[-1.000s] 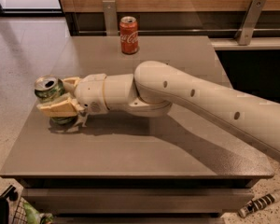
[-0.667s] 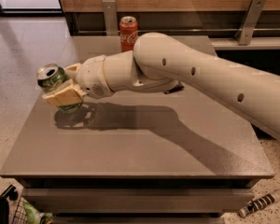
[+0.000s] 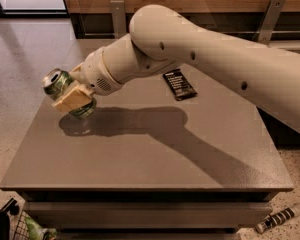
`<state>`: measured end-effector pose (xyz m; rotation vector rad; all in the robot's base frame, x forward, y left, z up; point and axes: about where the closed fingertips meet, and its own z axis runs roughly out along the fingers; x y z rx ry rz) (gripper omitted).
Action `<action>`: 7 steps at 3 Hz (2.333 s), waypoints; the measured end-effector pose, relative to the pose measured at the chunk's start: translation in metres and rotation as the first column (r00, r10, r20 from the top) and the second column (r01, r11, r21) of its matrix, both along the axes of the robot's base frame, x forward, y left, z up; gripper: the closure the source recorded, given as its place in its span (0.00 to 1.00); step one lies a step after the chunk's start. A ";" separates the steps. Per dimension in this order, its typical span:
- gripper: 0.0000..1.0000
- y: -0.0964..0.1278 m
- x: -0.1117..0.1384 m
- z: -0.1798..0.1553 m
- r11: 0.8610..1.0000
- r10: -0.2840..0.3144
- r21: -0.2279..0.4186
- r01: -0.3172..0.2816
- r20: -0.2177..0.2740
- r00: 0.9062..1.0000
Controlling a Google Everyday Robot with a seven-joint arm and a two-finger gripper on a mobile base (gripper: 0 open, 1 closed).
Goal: Knock green can over
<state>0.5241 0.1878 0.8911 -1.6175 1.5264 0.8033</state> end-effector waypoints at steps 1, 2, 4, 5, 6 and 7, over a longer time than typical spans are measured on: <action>1.00 -0.002 -0.006 -0.012 0.990 0.010 -0.138 -0.010 0.003 1.000; 1.00 -0.008 -0.014 -0.021 0.961 0.004 -0.276 0.000 0.012 1.000; 1.00 -0.017 -0.021 -0.041 0.879 -0.010 -0.476 0.021 0.026 1.000; 1.00 -0.010 -0.026 -0.063 0.852 0.001 -0.523 0.002 0.004 1.000; 0.92 -0.007 -0.028 -0.065 0.849 0.008 -0.529 -0.006 0.000 1.000; 0.69 -0.006 -0.029 -0.064 0.849 0.009 -0.529 -0.007 0.001 1.000</action>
Offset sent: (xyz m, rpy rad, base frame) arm -0.0197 -0.0212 -0.0306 -0.4607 -0.0217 -0.0189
